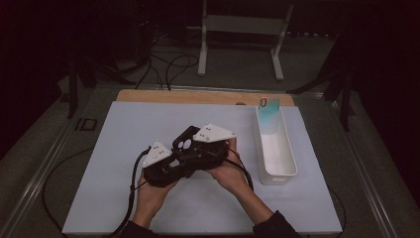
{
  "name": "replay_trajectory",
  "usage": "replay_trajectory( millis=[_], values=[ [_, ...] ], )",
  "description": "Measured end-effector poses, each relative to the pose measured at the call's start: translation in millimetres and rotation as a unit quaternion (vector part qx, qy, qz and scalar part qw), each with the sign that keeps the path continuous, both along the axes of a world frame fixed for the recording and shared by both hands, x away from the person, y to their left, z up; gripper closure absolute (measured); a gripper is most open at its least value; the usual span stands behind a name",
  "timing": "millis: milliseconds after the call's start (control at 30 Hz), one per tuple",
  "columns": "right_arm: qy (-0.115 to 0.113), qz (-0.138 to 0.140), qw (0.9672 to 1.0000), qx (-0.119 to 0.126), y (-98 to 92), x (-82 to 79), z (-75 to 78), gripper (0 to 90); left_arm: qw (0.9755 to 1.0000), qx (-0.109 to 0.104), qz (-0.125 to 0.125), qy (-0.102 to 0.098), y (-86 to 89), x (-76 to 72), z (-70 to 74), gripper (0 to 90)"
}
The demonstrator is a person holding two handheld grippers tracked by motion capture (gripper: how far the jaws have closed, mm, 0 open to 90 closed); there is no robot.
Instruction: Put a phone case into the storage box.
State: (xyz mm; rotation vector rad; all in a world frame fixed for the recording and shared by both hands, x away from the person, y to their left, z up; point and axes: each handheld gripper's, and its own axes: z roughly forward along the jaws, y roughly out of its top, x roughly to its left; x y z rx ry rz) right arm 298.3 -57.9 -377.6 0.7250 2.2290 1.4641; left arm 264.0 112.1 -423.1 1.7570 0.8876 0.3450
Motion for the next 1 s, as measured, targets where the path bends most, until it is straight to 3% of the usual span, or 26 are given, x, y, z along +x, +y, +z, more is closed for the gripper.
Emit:
replay_trajectory(
  millis=[133, 167, 233, 433, 867, 1000],
  values=[
    [0.0, -0.002, 1.0, -0.001, -1.3, 1.7, -1.2, 14.3, 0.9998, 0.013, 0.014, -0.007, -1.1, -1.7, -0.9, 43.0],
    [0.0, -0.002, 1.0, 0.0, -1.9, 2.1, -1.5, 14.3, 0.9994, 0.02, 0.024, -0.01, -1.2, -2.6, -1.3, 43.0],
    [0.001, -0.005, 1.0, 0.004, -4.1, 3.4, -1.7, 14.4, 0.9992, 0.026, 0.029, -0.01, -1.0, -2.8, -1.8, 31.2],
    [-0.002, -0.013, 0.9999, 0.008, -8.2, 4.5, -0.3, 14.5, 0.9976, 0.05, 0.047, -0.014, 2.3, -4.2, -5.0, 18.0],
    [-0.005, -0.019, 0.9998, 0.008, -14.7, 6.1, 2.3, 14.5, 0.9948, 0.075, 0.067, -0.012, 22.0, -5.2, -13.9, 2.3],
    [-0.005, -0.019, 0.9998, 0.007, -15.2, 6.5, 2.4, 14.5, 0.9944, 0.077, 0.072, -0.011, 28.2, -5.3, -15.6, 1.6]
  ],
)
